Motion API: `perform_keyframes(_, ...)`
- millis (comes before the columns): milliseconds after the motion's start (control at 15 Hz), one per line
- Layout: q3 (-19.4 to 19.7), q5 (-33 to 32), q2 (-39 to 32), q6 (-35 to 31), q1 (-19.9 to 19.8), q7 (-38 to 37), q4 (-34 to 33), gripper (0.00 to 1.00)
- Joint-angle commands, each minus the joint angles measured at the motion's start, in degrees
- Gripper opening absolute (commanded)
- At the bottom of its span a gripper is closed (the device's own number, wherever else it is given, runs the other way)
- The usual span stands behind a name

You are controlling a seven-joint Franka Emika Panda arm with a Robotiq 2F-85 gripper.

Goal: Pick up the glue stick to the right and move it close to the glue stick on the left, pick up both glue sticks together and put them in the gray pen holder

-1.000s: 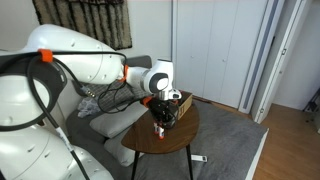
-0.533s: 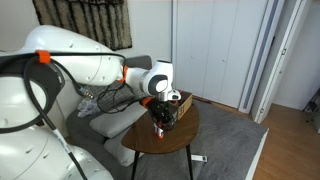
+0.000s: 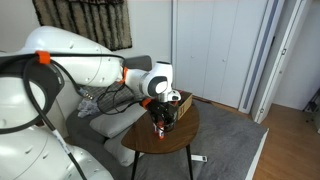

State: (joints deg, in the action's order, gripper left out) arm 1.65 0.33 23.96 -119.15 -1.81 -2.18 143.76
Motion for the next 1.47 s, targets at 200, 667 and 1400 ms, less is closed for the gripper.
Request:
perform_keyframes(200,-0.2,-0.4,2.9,-0.8,-0.9,-1.1,1.2,1.00)
perform_keyframes(667,-0.3,-0.7,3.9,-0.3,-1.8,-2.1,0.9,1.00)
perform_keyframes(1400,-2.0,1.2,5.1,2.7,-0.5,-5.4,0.1,1.00)
